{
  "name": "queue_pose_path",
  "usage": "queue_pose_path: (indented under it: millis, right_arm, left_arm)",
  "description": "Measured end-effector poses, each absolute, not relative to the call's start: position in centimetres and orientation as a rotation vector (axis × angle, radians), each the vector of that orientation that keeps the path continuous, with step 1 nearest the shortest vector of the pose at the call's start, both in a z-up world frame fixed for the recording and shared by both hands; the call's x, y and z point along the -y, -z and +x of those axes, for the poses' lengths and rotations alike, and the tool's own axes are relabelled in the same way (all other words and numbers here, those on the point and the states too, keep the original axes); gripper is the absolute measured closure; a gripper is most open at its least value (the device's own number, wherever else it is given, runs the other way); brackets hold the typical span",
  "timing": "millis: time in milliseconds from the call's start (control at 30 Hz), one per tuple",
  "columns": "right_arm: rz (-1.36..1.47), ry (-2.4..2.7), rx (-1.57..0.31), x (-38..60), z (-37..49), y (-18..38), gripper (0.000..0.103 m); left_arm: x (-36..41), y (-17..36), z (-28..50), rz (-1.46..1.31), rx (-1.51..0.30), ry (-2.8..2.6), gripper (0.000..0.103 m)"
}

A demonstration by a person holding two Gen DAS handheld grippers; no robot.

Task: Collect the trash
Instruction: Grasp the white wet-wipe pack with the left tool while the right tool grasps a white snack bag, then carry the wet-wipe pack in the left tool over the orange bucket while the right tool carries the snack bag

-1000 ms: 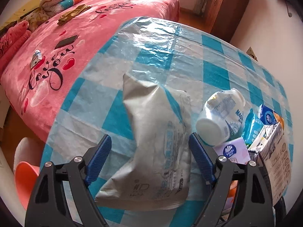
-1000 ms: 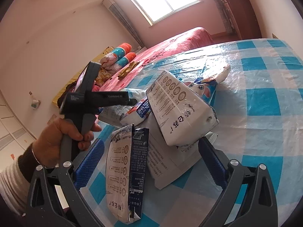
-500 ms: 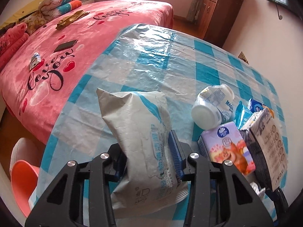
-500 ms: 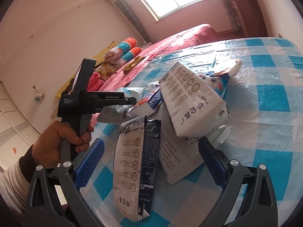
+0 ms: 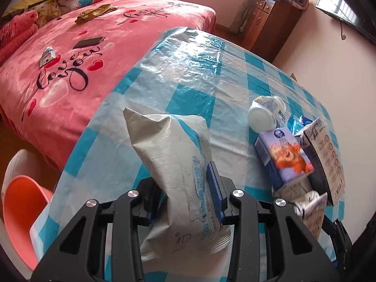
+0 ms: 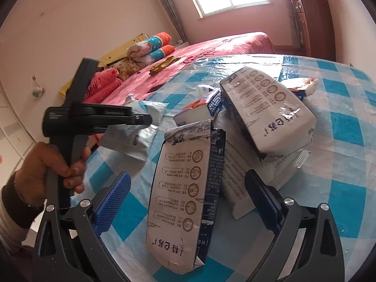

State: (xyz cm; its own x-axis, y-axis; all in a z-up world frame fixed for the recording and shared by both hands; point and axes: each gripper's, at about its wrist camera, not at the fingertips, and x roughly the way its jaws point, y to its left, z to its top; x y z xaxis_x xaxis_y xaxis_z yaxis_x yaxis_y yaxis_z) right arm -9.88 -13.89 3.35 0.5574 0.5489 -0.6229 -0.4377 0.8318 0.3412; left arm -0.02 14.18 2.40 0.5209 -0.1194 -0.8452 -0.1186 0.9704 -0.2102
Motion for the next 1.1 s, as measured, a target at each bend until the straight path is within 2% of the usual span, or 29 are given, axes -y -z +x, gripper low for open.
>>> queue_pose_path:
  millis: [100,167,500,867,1100]
  right_arm:
    - [0.135,-0.553,-0.799,13.6,-9.6,-3.1,0.010]
    - [0.112,-0.518,-0.806,13.0,-9.6,-3.0,0.017]
    - [-0.049,-0.408,-0.815,9.8,-9.7,-2.2,0.019]
    - [-0.115,-0.287,-0.807,9.5,-9.2,-1.7,0.045]
    - [-0.087,-0.273,-0.797,10.4,-9.3,-1.8,0.045]
  left_arm:
    - [-14.8,-2.3,-1.0,-0.268,-1.020,0.013,0.064]
    - [-15.3,-2.1,-1.4,-0.278,-1.014,0.023,0.064]
    - [-16.2,-1.7,-3.1,-0.308,-0.990,0.066,0.064]
    - [-17.4,-1.2,-4.5,-0.365,-0.974,0.136,0.064]
    - [-18.4,-1.3,-5.4,-0.402,-0.961,0.185,0.067]
